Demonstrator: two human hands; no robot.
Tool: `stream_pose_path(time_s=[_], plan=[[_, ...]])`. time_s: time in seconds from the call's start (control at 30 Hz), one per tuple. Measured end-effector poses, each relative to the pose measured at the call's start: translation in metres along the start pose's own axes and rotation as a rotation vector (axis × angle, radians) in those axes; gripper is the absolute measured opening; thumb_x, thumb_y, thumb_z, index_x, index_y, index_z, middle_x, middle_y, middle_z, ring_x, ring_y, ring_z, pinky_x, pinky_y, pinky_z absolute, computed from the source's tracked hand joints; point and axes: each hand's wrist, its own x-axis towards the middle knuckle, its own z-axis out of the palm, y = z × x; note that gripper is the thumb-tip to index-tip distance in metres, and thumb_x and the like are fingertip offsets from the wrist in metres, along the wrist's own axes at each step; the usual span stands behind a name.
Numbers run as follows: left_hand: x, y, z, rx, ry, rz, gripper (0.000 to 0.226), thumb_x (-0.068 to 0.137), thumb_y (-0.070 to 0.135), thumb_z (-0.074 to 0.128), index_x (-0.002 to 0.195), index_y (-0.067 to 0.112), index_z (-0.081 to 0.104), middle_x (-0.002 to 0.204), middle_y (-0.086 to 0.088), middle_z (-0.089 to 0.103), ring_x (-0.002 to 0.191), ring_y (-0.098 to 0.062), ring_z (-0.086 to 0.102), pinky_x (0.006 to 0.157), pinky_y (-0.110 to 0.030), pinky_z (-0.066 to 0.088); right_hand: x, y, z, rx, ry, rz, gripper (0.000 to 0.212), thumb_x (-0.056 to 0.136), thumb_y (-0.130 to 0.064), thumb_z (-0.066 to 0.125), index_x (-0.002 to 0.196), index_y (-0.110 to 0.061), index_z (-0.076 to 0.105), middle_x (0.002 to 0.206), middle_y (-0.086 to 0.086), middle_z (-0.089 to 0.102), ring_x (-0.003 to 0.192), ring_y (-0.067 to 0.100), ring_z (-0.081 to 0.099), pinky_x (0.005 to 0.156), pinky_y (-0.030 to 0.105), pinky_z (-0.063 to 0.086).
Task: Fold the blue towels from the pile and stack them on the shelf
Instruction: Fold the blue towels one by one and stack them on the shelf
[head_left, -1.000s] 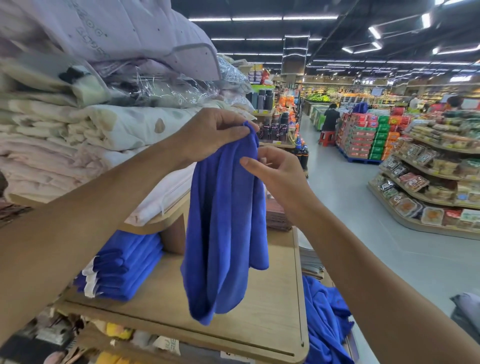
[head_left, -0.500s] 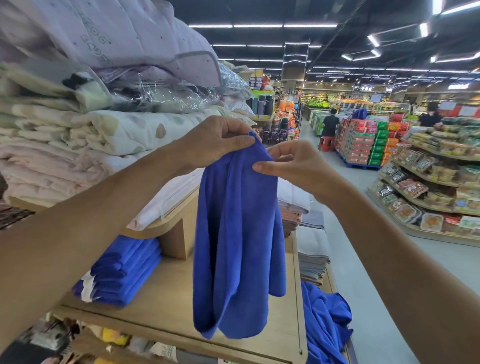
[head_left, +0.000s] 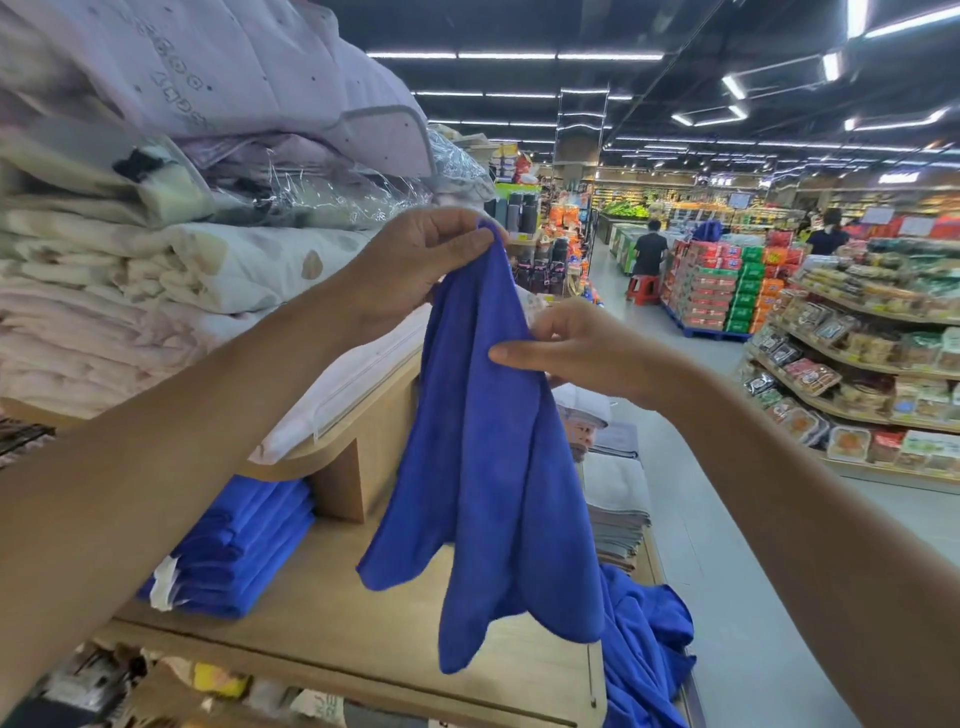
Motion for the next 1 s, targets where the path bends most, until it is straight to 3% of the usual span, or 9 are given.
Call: stream_pose_path(time_s=[0.13,0.2,0.33,0.47,0.57,0.67,0.73,0.8,1.0], plan=[[0.004,0.000,-0.005,0.010,0.027,0.004,0.016,0.093,0.031,0.063,0.091,0.033,0.079,0.091,0.012,0.073,0.086,-0.006,0.066,0.081,-0.031,0.054,-0.008,0.006,0.006,0.098,-0.061,-0.050,0.065,0.075,-0.052,0.078,0.108,0.004,0.074,0.114,0.024,0.073,0.112,0.041,0.069,0.098,0.064,0.052],[0.004,0.000,-0.007,-0.013,0.026,-0.013,0.016,0.093,0.031,0.064,0.091,0.032,0.079,0.091,0.012,0.073,0.086,-0.005,0.067,0.078,-0.031,0.055,-0.008,0.011,0.007,0.086,-0.066,-0.056,0.070,0.074,-0.052,0.081,0.104,0.010,0.071,0.110,0.034,0.069,0.107,0.052,0.066,0.094,0.070,0.051],[0.003,-0.003,-0.008,-0.021,0.019,-0.021,0.019,0.097,0.025,0.062,0.091,0.030,0.079,0.091,0.011,0.073,0.086,-0.005,0.067,0.075,-0.030,0.057,-0.011,0.017,0.011,0.029,-0.082,-0.105,0.043,0.079,-0.052,0.077,0.087,-0.009,0.076,0.084,-0.002,0.078,0.078,0.016,0.075,0.064,0.031,0.058],[0.004,0.000,-0.014,-0.063,0.108,-0.036,0.020,0.102,0.018,0.059,0.094,0.023,0.077,0.090,0.007,0.073,0.084,-0.007,0.067,0.074,-0.030,0.056,-0.022,0.021,0.020,-0.056,-0.149,-0.088,0.038,0.094,-0.043,0.072,0.065,-0.018,0.069,0.056,-0.012,0.060,0.051,0.005,0.057,0.049,0.019,0.044],[0.003,0.002,-0.017,-0.028,0.119,-0.033,0.018,0.102,0.018,0.059,0.094,0.023,0.075,0.090,0.007,0.074,0.087,-0.010,0.067,0.077,-0.032,0.056,-0.027,0.024,0.020,-0.168,-0.159,-0.007,0.057,0.094,-0.045,0.072,0.063,-0.001,0.053,0.057,-0.001,0.041,0.052,0.014,0.040,0.052,0.031,0.033],[0.000,0.003,-0.015,0.015,0.099,-0.019,0.024,0.102,0.018,0.060,0.089,0.026,0.078,0.090,0.007,0.074,0.088,-0.012,0.068,0.074,-0.033,0.056,-0.034,0.021,0.019,-0.325,-0.232,0.090,0.061,0.090,-0.052,0.073,0.055,-0.015,0.038,0.056,-0.006,0.031,0.051,0.012,0.030,0.052,0.029,0.025],[0.000,0.004,-0.014,-0.009,0.099,-0.013,0.024,0.102,0.016,0.059,0.089,0.024,0.078,0.090,0.005,0.074,0.088,-0.013,0.069,0.073,-0.031,0.058,-0.036,0.020,0.020,-0.336,-0.292,0.122,0.059,0.088,-0.054,0.074,0.062,-0.010,0.046,0.060,-0.007,0.035,0.054,0.012,0.034,0.054,0.029,0.029],[0.000,0.004,-0.014,-0.014,0.128,-0.009,0.021,0.102,0.015,0.059,0.093,0.022,0.076,0.089,0.005,0.075,0.086,-0.012,0.069,0.072,-0.030,0.058,-0.038,0.018,0.022,-0.329,-0.336,0.109,0.061,0.085,-0.056,0.075,0.085,0.003,0.061,0.073,-0.001,0.046,0.065,0.015,0.044,0.062,0.035,0.035],[-0.004,0.001,-0.024,0.066,0.237,0.000,0.024,0.102,0.019,0.060,0.088,0.028,0.077,0.085,0.013,0.073,0.081,-0.004,0.065,0.073,-0.031,0.052,-0.044,0.031,0.013,-0.529,0.039,0.183,0.046,0.081,-0.049,0.080,0.093,-0.007,0.067,0.087,0.009,0.066,0.078,0.028,0.062,0.067,0.039,0.051]])
